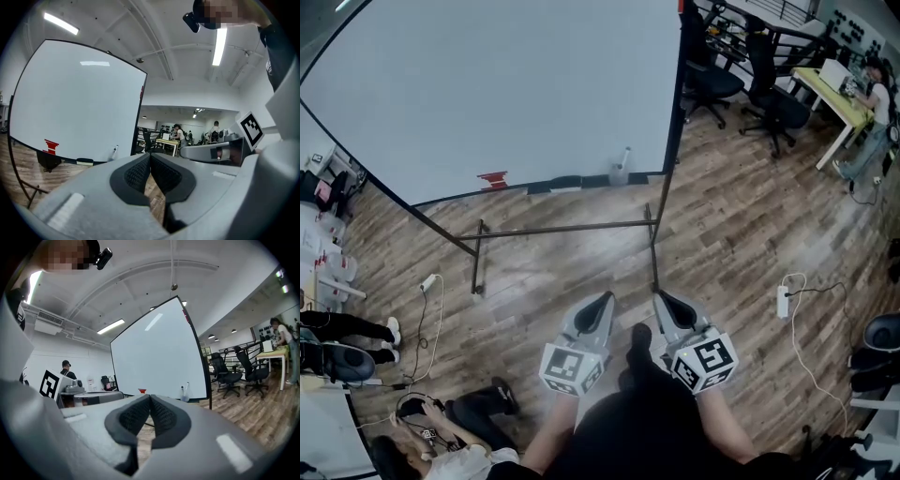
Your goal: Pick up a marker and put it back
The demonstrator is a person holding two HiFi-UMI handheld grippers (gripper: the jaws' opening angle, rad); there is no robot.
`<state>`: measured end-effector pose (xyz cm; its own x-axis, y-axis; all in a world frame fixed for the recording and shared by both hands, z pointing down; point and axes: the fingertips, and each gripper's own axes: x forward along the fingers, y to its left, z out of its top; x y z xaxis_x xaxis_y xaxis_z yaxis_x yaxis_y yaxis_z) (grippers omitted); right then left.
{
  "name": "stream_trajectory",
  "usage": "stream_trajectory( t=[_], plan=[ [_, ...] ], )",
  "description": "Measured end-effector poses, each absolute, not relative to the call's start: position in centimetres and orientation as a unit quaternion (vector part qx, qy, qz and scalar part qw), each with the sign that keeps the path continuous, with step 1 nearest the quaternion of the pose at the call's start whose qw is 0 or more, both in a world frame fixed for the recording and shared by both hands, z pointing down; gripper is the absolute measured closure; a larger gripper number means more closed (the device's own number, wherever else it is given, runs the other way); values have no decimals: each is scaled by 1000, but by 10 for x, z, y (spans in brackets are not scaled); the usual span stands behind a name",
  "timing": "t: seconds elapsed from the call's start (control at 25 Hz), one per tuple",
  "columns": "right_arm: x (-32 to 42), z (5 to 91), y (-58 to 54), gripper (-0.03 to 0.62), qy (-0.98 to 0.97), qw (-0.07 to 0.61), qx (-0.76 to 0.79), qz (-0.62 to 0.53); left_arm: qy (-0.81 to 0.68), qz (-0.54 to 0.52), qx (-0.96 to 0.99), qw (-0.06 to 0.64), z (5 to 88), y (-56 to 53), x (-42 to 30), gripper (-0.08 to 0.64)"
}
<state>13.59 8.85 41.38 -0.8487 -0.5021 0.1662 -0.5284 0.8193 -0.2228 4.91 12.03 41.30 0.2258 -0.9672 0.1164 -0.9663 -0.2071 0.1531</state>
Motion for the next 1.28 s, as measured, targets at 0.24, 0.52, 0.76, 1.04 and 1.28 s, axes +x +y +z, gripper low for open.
stream_trajectory(
  t=[0.24,0.52,0.76,1.04,1.28],
  plan=[
    [123,406,33,589,-954,47,263,132,-626,0,775,89,404,66,40,549],
    [111,410,-19,589,-960,44,243,131,-623,2,778,87,405,15,42,549],
    [100,422,-47,589,-962,55,229,141,-638,21,765,83,413,-11,34,549],
    [101,430,-68,589,-960,59,225,156,-649,35,754,93,423,-29,26,549],
    [94,439,-78,589,-958,68,226,165,-648,44,754,99,426,-39,13,549]
  ],
)
